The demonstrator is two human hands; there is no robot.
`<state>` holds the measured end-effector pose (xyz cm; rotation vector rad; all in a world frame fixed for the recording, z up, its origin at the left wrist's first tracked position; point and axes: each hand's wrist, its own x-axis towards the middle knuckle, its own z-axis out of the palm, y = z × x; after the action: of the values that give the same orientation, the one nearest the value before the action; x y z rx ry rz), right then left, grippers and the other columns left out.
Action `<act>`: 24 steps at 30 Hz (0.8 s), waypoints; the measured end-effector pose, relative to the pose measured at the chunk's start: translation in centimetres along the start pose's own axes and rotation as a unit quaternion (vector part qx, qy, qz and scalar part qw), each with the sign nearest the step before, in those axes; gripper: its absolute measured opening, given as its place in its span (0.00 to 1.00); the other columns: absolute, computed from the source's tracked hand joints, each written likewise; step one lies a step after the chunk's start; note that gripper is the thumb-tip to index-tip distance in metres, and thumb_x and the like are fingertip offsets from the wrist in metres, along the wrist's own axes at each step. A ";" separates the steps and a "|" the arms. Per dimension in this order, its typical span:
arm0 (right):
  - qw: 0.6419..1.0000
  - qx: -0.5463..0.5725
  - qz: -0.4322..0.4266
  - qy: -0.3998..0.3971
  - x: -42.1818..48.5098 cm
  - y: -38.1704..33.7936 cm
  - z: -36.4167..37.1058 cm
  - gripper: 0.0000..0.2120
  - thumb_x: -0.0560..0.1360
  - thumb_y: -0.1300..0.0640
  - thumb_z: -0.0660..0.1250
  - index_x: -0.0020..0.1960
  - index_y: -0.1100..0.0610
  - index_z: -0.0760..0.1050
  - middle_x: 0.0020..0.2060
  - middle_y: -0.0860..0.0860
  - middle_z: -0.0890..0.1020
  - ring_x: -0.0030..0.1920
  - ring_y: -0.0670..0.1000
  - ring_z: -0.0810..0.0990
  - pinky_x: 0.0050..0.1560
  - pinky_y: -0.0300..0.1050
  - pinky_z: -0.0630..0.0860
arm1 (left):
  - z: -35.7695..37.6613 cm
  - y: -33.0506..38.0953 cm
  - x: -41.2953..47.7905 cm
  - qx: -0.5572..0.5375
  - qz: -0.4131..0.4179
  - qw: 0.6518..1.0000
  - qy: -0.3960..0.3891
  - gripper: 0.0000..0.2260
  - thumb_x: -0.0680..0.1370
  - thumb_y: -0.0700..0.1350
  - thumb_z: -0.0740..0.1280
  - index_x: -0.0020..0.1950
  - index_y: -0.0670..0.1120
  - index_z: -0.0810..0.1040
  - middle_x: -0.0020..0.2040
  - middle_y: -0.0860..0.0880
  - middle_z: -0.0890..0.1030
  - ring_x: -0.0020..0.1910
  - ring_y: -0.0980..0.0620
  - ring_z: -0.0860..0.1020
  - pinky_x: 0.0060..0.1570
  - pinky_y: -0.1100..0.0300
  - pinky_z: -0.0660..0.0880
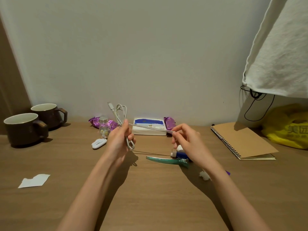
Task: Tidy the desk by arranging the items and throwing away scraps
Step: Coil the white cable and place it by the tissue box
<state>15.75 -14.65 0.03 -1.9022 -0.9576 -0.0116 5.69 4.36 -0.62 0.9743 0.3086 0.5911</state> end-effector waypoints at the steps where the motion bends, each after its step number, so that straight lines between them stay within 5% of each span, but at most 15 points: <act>1: 1.000 -0.006 -0.005 0.025 0.0 0.0 -0.1 0.04 0.80 0.58 0.62 0.51 0.56 0.75 0.37 0.50 0.82 0.36 0.46 0.81 0.41 0.40 0.80 | 0.1 -0.1 0.0 0.016 0.006 1.000 0.006 0.17 0.81 0.49 0.59 0.33 0.47 0.64 0.23 0.54 0.63 0.22 0.58 0.64 0.33 0.60 0.64; 4: 0.995 0.002 -0.021 0.098 0.1 0.0 -0.5 0.03 0.76 0.58 0.68 0.48 0.57 0.79 0.37 0.48 0.84 0.36 0.40 0.82 0.39 0.31 0.77 | 0.2 -0.5 -0.1 0.084 0.024 0.996 0.032 0.13 0.79 0.46 0.63 0.36 0.46 0.67 0.23 0.54 0.67 0.24 0.56 0.67 0.33 0.57 0.63; 8: 0.990 0.036 -0.041 0.128 0.0 0.0 -0.3 0.04 0.72 0.57 0.73 0.46 0.55 0.83 0.37 0.47 0.85 0.37 0.42 0.83 0.40 0.33 0.79 | 0.1 -0.8 -0.5 0.146 0.021 0.989 0.014 0.04 0.76 0.43 0.68 0.43 0.45 0.74 0.26 0.52 0.70 0.28 0.53 0.68 0.31 0.58 0.65; 12: 0.984 0.105 -0.056 0.133 -0.2 -0.7 0.8 0.06 0.73 0.59 0.72 0.49 0.53 0.84 0.39 0.46 0.86 0.39 0.44 0.84 0.43 0.35 0.79 | 1.1 -1.8 -1.4 0.178 -0.042 0.980 -0.074 0.07 0.75 0.47 0.69 0.41 0.45 0.75 0.24 0.52 0.69 0.27 0.53 0.68 0.27 0.63 0.66; 15: 0.987 0.119 -0.061 0.093 -0.2 -1.1 1.6 0.08 0.75 0.59 0.69 0.53 0.53 0.82 0.42 0.46 0.86 0.44 0.44 0.84 0.48 0.38 0.80 | 1.9 -2.6 -2.0 0.194 -0.058 0.972 -0.117 0.11 0.74 0.48 0.70 0.49 0.42 0.78 0.26 0.52 0.70 0.27 0.54 0.67 0.30 0.62 0.66; 24: 0.987 0.068 -0.102 0.103 -0.4 -1.1 2.5 0.06 0.71 0.59 0.73 0.48 0.55 0.84 0.42 0.47 0.85 0.43 0.45 0.83 0.45 0.41 0.81 | 2.1 -3.0 -2.3 0.156 -0.019 0.985 -0.073 0.13 0.72 0.47 0.72 0.54 0.44 0.81 0.27 0.52 0.71 0.28 0.55 0.68 0.27 0.63 0.67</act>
<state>13.84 -12.76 -0.60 -1.6366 -0.9809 -0.2517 5.90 0.29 -2.00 1.3033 0.2935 0.4415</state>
